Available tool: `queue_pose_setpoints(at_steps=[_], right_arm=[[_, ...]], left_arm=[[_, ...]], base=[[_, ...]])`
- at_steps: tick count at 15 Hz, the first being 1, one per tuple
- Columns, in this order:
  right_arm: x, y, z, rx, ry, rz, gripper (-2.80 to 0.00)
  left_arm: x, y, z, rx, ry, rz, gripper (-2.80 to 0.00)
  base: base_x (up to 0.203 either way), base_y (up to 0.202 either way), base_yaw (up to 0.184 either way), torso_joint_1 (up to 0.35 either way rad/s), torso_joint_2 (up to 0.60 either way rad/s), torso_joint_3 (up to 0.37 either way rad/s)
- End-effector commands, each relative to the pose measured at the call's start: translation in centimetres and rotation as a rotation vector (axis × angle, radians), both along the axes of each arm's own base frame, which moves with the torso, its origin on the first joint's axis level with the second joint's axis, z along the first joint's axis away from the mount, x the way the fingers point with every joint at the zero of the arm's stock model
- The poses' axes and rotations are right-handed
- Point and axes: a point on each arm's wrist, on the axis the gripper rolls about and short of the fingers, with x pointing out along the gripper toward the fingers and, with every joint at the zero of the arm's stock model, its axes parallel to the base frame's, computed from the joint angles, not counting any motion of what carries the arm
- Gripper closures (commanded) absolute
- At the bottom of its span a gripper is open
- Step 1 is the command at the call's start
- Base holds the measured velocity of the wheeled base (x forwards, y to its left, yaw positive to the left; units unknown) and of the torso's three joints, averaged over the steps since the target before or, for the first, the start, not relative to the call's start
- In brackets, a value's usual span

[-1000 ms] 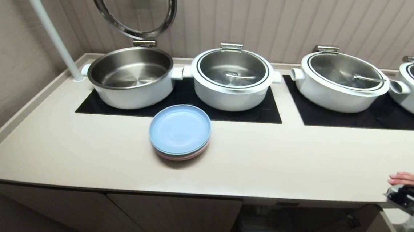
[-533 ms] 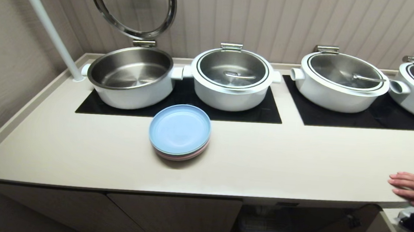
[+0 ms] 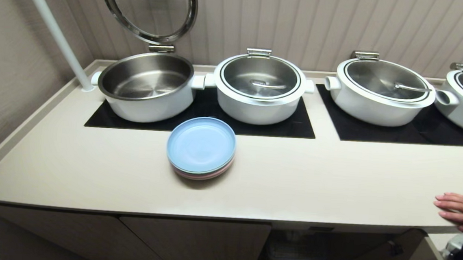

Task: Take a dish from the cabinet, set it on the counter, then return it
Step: Put it back into the cabinet

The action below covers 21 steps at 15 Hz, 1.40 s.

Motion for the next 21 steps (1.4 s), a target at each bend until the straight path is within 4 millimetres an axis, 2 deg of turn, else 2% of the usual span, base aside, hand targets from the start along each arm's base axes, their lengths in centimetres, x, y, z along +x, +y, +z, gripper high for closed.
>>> queue_pose_setpoints(at_steps=[1,21], right_arm=[[-0.04,0.0,0.11,0.002,-0.001,0.003,0.0],[-0.17,0.23,0.44,0.011,-0.014,0.021,0.0]], left_arm=[[0.0,0.0,0.0,-0.001,0.0,-0.001,0.0],[0.0,0.0,0.0,-0.001,0.0,-0.001,0.0]], base=[[0.0,0.0,0.0,0.0,0.0,0.0],[0.0,0.0,0.0,0.0,0.0,0.0]])
